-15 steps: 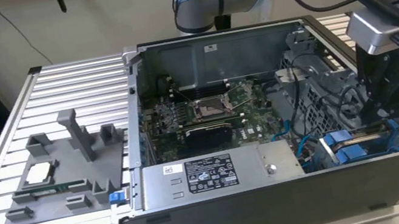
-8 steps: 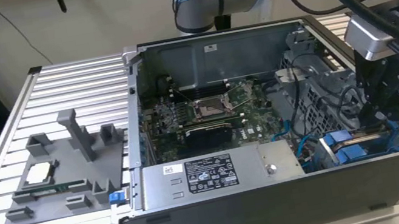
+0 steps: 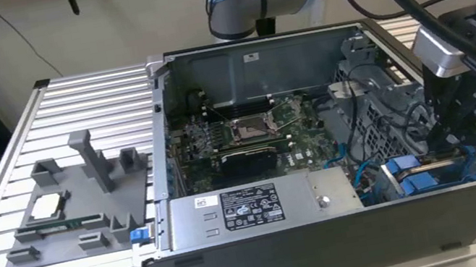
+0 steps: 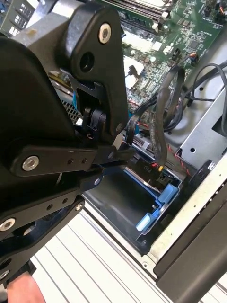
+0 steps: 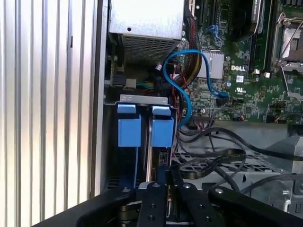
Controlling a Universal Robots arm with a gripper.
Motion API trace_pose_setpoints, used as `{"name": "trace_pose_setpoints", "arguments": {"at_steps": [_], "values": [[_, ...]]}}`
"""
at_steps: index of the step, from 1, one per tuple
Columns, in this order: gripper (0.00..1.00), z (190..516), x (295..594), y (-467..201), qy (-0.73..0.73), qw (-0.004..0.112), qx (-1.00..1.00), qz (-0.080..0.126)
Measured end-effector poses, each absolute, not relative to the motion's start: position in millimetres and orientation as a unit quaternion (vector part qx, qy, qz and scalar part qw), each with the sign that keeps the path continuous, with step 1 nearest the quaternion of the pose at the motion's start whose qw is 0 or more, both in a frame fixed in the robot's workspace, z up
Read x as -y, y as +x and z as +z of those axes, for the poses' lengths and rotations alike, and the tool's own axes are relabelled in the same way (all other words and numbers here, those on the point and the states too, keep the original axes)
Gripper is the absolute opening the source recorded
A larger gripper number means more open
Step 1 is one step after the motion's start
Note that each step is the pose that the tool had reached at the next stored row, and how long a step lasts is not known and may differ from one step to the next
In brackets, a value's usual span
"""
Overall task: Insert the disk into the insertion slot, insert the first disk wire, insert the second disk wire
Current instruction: 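Insert the second disk wire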
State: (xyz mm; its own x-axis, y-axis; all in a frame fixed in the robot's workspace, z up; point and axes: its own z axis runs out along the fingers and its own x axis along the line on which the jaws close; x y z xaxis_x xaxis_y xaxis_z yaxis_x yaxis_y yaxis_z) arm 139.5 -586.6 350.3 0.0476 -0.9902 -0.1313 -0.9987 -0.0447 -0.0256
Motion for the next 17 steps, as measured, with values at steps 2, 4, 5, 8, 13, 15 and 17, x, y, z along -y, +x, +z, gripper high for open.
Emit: {"name": "trace_pose_setpoints", "arguments": {"at_steps": [2,4,5,8,13,15,17], "values": [[0.16,349.1,586.6,140.4,-0.722,0.056,-0.689,0.040],[0.16,347.7,586.7,140.9,-0.722,0.056,-0.689,0.040],[0.16,347.0,586.7,141.2,-0.722,0.056,-0.689,0.040],[0.16,345.4,586.7,141.7,-0.722,0.057,-0.689,0.041],[0.16,342.8,586.7,142.2,-0.721,0.058,-0.689,0.042],[0.16,342.2,586.7,142.5,-0.721,0.058,-0.689,0.042],[0.16,341.4,586.7,142.7,-0.721,0.058,-0.689,0.042]]}}
